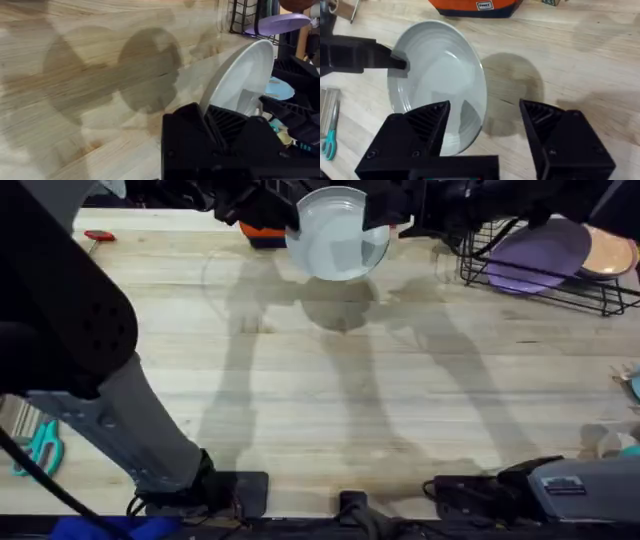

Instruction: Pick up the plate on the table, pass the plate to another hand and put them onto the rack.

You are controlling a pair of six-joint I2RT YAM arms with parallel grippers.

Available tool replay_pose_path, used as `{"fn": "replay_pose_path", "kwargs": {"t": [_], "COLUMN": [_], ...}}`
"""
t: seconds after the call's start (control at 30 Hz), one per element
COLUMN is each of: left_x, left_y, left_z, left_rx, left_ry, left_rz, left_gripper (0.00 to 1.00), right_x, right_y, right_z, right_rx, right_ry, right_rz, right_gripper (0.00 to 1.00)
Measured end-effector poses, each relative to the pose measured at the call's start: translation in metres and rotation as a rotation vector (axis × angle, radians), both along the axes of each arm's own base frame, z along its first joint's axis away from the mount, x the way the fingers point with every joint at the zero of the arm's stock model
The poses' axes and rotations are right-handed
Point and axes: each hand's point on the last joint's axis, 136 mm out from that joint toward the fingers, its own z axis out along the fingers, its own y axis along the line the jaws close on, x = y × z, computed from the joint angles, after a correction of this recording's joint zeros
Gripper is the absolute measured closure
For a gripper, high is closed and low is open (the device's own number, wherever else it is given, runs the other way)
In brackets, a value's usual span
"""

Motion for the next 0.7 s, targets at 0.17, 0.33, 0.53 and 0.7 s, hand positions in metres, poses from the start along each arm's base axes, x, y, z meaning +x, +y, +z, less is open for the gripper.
{"fn": "replay_pose_path", "kwargs": {"t": [0.17,0.33,0.53,0.7], "left_x": [0.000,0.000,0.000,0.000], "left_y": [0.000,0.000,0.000,0.000], "left_z": [0.000,0.000,0.000,0.000], "left_rx": [0.000,0.000,0.000,0.000], "left_ry": [0.000,0.000,0.000,0.000], "left_rz": [0.000,0.000,0.000,0.000], "left_gripper": [0.959,0.959,0.959,0.959], "right_x": [-0.001,-0.001,0.001,0.002], "right_y": [0.001,0.005,0.006,0.007], "right_z": [0.000,-0.001,-0.009,-0.010], "right_rx": [0.006,0.009,0.007,0.008], "right_ry": [0.005,0.007,0.026,0.025], "right_rz": [-0.004,0.002,0.003,0.002], "right_gripper": [0.247,0.418,0.639,0.729]}}
